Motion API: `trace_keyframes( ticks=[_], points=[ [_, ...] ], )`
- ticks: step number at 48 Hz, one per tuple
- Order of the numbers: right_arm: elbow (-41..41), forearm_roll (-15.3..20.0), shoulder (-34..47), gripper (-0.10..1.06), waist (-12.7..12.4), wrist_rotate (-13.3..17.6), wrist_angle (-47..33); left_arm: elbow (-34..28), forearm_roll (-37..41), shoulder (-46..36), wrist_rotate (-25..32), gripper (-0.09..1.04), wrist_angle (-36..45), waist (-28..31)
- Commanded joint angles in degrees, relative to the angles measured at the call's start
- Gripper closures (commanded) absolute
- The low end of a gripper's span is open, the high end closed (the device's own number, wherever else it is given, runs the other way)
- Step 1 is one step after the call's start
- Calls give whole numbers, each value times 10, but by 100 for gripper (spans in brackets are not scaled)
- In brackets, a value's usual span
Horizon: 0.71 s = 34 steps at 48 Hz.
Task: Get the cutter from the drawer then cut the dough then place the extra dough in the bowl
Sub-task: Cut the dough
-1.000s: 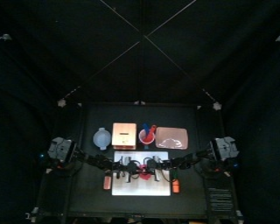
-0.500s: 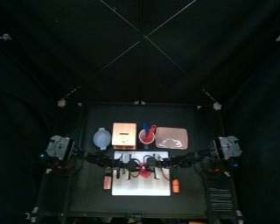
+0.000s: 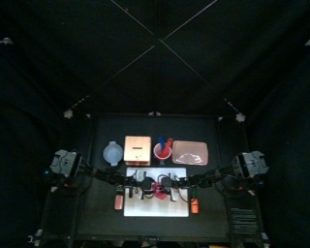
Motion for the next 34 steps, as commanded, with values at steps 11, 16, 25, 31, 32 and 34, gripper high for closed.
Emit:
trace_keyframes(
  ticks=[11, 16, 25, 31, 32, 34],
  points=[
    [-10, 4, -21, 1, 0, -1, -2, -17, 17, -38, 4, 9, 3, -1],
    [-10, 4, -20, 1, -2, -1, -2, -22, 34, -54, 3, 9, 3, -1],
    [-13, 4, -20, 1, -2, -2, -2, -24, 62, -60, 3, 9, 2, -1],
    [-17, 0, -20, 1, -2, -2, 0, -21, 65, -62, 2, 9, 3, -1],
    [-18, -1, -20, 1, -2, -3, 2, -19, 65, -62, 2, 9, 4, -1],
    [-23, -3, -20, 1, -3, -4, 8, -16, 65, -62, 2, 9, 4, -2]
  ],
)
